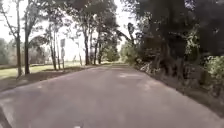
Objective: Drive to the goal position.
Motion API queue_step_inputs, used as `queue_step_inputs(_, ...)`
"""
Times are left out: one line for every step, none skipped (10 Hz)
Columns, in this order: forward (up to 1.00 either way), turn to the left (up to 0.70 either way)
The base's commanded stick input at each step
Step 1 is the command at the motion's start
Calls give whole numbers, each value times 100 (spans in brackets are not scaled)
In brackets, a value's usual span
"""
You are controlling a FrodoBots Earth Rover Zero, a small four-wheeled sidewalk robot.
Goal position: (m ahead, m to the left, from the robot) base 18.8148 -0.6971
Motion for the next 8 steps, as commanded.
queue_step_inputs(100, -12)
queue_step_inputs(100, -12)
queue_step_inputs(100, -12)
queue_step_inputs(100, -12)
queue_step_inputs(100, -12)
queue_step_inputs(100, -12)
queue_step_inputs(100, -12)
queue_step_inputs(100, -12)
